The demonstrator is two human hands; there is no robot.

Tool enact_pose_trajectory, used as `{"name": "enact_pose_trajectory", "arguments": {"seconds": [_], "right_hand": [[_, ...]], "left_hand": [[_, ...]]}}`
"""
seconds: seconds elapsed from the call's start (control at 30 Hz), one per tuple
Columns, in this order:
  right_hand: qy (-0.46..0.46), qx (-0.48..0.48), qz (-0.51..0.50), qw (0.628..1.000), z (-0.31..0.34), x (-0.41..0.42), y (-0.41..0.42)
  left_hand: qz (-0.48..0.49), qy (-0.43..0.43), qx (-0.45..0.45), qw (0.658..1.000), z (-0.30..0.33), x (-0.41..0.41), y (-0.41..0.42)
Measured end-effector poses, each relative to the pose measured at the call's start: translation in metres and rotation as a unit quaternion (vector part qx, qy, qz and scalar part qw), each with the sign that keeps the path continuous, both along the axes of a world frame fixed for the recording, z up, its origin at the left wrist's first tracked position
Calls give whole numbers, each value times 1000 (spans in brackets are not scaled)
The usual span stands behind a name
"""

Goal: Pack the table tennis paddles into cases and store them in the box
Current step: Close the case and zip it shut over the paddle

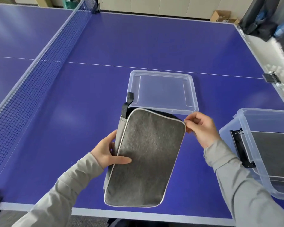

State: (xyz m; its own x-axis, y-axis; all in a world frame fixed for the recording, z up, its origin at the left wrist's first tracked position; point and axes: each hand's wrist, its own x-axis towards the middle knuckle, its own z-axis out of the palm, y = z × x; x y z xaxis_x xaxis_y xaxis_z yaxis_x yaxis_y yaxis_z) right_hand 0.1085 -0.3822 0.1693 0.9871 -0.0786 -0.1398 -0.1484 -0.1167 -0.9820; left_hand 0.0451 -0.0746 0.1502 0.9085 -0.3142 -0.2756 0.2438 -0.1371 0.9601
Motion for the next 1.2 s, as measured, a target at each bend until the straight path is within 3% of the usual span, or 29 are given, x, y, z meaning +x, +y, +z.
{"name": "enact_pose_trajectory", "arguments": {"seconds": [0.1,0.2,0.3,0.47,0.73,0.87,1.03,1.13,1.2], "right_hand": [[-11,-42,32,999,9,3,-1],[-13,-85,81,993,16,0,11],[-33,-99,104,989,22,-4,28],[-91,-101,109,985,36,-8,56],[-225,-236,153,933,52,-16,82],[-240,-259,167,921,50,-18,92],[-221,-233,132,938,38,-13,102],[-179,-217,41,959,23,-16,102],[-114,-175,-14,978,10,-25,99]], "left_hand": [[-46,-37,86,995,7,1,7],[-94,-102,224,965,17,6,10],[-113,-122,305,938,23,12,8],[-166,-137,364,906,30,18,-3],[-187,-134,404,886,31,26,-8],[-178,-121,385,898,25,25,-5],[-91,-67,297,948,9,17,5],[33,-8,198,980,-4,10,15],[140,32,67,987,-15,7,23]]}}
